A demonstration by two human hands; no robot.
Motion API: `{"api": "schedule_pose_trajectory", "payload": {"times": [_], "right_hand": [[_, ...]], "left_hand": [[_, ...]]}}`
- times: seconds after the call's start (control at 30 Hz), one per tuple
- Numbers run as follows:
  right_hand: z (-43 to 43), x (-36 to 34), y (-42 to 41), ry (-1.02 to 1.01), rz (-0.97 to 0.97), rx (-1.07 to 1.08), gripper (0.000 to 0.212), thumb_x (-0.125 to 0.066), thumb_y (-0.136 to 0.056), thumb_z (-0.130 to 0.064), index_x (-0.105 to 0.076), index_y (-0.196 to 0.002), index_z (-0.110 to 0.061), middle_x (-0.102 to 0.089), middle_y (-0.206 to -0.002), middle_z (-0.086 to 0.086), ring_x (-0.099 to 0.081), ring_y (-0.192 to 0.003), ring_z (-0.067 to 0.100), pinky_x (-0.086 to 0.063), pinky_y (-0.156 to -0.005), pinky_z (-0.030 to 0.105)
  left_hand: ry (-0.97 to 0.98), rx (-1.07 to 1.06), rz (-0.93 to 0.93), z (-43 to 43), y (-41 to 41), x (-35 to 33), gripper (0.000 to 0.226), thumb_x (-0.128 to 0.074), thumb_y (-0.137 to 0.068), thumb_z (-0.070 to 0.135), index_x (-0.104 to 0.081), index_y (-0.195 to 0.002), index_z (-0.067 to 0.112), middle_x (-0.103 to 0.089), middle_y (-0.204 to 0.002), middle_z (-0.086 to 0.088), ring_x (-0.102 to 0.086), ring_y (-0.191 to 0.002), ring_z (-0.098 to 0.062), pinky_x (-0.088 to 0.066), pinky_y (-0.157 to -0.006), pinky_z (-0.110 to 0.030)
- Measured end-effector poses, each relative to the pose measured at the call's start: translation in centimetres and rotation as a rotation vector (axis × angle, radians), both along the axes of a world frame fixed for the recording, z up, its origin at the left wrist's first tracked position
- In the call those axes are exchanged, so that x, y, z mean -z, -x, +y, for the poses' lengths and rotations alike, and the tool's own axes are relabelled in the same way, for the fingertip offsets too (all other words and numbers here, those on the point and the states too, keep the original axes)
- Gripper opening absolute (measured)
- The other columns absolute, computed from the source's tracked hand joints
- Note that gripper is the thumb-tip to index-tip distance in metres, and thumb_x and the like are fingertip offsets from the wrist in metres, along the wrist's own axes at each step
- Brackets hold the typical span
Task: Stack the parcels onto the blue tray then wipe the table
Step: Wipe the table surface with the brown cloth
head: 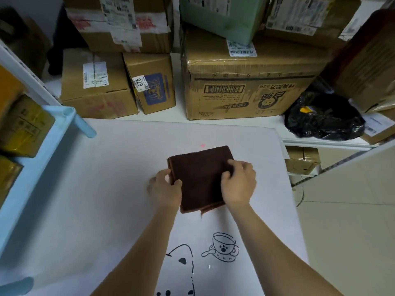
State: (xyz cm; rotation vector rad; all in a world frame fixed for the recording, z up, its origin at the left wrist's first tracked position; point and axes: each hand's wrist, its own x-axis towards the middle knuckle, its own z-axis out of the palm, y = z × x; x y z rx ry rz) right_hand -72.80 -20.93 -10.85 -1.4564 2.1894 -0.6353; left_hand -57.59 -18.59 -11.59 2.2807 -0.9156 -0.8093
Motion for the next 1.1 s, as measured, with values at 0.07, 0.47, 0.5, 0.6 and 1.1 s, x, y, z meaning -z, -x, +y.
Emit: {"api": "schedule_pose_trajectory", "payload": {"times": [0.07, 0.47, 0.5, 0.6, 1.1], "right_hand": [[0.1, 0.4, -2.3, -0.097, 0.125, -0.266, 0.051, -0.050, -0.092, -0.037, -0.042, -0.141, -0.028, -0.029, -0.152, 0.013, -0.021, -0.142, 0.031, -0.018, -0.115, 0.048], [-6.6, 3.0, -7.7, -0.556, 0.195, -0.102, 0.097, -0.034, -0.078, -0.080, 0.011, -0.151, -0.034, 0.023, -0.155, 0.020, 0.023, -0.142, 0.041, 0.002, -0.101, 0.077], [-6.9, 3.2, -9.0, -0.534, 0.226, -0.149, 0.097, -0.033, -0.078, -0.081, 0.010, -0.151, -0.033, 0.023, -0.156, 0.019, 0.024, -0.142, 0.040, 0.004, -0.102, 0.075], [-5.2, 3.8, -12.8, -0.341, 0.328, -0.544, 0.074, -0.036, -0.092, -0.055, 0.001, -0.152, -0.034, 0.018, -0.160, 0.007, 0.021, -0.145, 0.029, 0.008, -0.109, 0.068], [-5.7, 4.9, -22.7, -0.098, 0.099, -1.078, 0.066, -0.042, -0.085, 0.003, -0.047, -0.138, -0.037, -0.023, -0.156, -0.015, -0.002, -0.148, 0.012, 0.021, -0.111, 0.049]], "left_hand": [[-0.034, 0.057, -0.137, 0.5, -1.4, 0.3, 0.032, -0.063, -0.085, 0.018, -0.063, -0.117, 0.018, -0.056, -0.125, -0.007, -0.046, -0.117, -0.028, -0.040, -0.094, -0.035], [-0.252, 0.123, -0.472, 4.1, -10.1, 2.4, 0.042, -0.053, -0.087, 0.029, -0.053, -0.128, 0.021, -0.045, -0.135, -0.006, -0.039, -0.120, -0.030, -0.035, -0.096, -0.040], [-0.246, 0.129, -0.484, 4.2, -10.3, 2.5, 0.042, -0.054, -0.087, 0.030, -0.052, -0.128, 0.022, -0.046, -0.134, -0.005, -0.040, -0.119, -0.029, -0.036, -0.094, -0.039], [-0.216, 0.134, -0.522, 4.5, -10.6, 2.7, 0.041, -0.056, -0.086, 0.032, -0.054, -0.125, 0.022, -0.050, -0.128, -0.005, -0.044, -0.114, -0.027, -0.040, -0.089, -0.037], [-0.099, 0.222, -0.578, 5.3, -12.7, 3.7, 0.040, -0.079, -0.059, 0.028, -0.068, -0.096, 0.014, -0.065, -0.095, -0.006, -0.059, -0.084, -0.028, -0.047, -0.067, -0.038]]}}
